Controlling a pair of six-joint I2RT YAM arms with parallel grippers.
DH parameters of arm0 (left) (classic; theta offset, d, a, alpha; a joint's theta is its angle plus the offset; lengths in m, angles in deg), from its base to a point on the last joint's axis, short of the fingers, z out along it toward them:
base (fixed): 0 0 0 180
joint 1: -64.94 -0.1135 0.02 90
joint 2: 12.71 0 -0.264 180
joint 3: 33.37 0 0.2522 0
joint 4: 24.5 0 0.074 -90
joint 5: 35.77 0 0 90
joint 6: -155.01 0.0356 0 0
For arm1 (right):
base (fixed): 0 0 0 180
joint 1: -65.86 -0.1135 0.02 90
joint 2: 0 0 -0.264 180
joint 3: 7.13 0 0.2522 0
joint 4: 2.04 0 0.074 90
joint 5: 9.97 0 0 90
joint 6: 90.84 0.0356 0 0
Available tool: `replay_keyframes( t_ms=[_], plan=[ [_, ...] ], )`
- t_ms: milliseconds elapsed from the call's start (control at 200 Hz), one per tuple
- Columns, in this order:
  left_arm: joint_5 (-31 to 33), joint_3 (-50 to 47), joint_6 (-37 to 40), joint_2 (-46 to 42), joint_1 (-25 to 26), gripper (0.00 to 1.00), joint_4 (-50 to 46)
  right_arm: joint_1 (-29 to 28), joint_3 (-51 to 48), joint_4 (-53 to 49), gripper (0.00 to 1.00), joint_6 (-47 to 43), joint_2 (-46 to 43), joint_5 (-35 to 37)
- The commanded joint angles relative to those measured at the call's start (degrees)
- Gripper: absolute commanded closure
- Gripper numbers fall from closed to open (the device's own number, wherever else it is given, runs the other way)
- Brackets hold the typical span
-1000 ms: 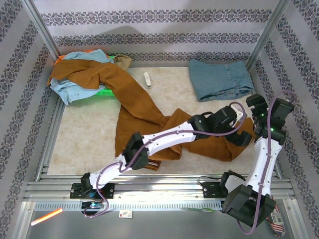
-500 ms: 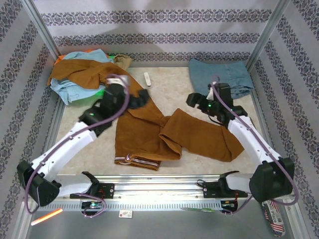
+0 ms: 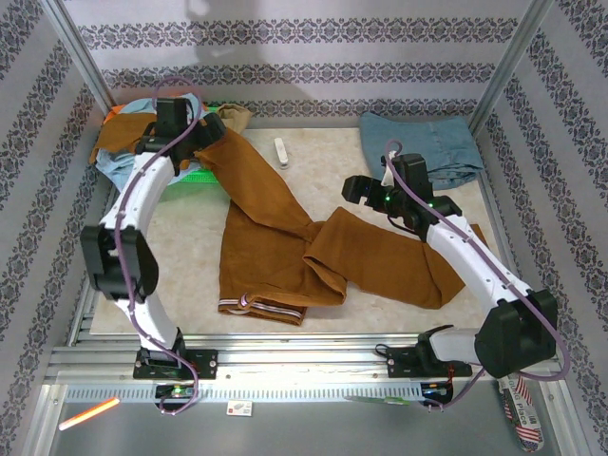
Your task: Fold and stack the trousers
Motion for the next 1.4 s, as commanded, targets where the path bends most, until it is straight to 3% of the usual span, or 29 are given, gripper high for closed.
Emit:
replay_keyframes(
  t_ms=[0,40,65,250,380,480,620,724,794,884,949,1054,1149,1229,1394],
  plan=[
    [1.5,9.2,2.8,5.2,-1.2,0.0,-10.2,0.1,-0.3,-0.4,0.04,-1.2,-2.4,1.4],
    [1.4,11.9,3.3,7.7,-1.3,0.01,-11.7,0.2,-0.4,-0.5,0.04,-1.3,-2.6,1.5],
    [1.2,13.0,3.9,8.8,-1.3,0.08,-11.9,0.3,-0.5,-0.6,0.04,-1.4,-2.7,1.5],
    [-3.3,11.6,3.1,7.8,-1.2,1.0,-10.1,0.5,-1.4,-0.1,0.04,-1.1,-3.6,1.4],
    [-5.6,9.5,4.0,3.0,0.8,1.0,-8.8,0.6,-1.1,0.5,0.04,-0.4,-3.7,1.2],
    [-3.0,9.2,7.0,-1.9,6.3,1.0,-9.4,0.5,-0.8,0.9,0.05,0.0,-3.6,0.8],
    [4.8,8.3,12.4,-8.5,17.7,1.0,-8.2,0.7,-0.8,0.4,0.05,-0.1,-4.1,2.2],
    [5.8,4.9,13.7,-12.1,26.5,1.0,-3.4,1.6,-1.7,0.0,0.05,0.7,-5.5,3.7],
    [12.7,4.9,16.1,-12.9,34.1,1.0,-3.2,2.8,-2.7,0.3,0.05,1.4,-6.5,4.1],
    [11.2,0.9,15.8,-14.4,43.6,1.0,3.6,4.4,-4.3,0.0,0.05,3.5,-8.1,7.5],
    [10.7,2.8,19.8,-11.4,51.5,1.0,4.6,6.8,-6.9,-0.1,0.05,7.0,-10.3,10.9],
    [1.6,5.6,21.7,-4.7,59.7,1.0,7.0,11.5,-12.1,1.0,0.05,11.9,-15.2,12.8],
    [-8.2,7.1,19.8,2.3,62.7,1.0,11.9,14.5,-15.0,-0.7,0.05,13.7,-20.1,16.4],
    [-13.8,14.1,20.1,10.2,66.0,1.0,11.5,16.8,-17.5,-2.0,0.04,15.3,-24.8,20.4],
    [-26.0,24.6,18.3,22.2,67.0,1.0,12.4,22.2,-20.4,-4.4,0.03,16.2,-31.9,22.3]
  ],
)
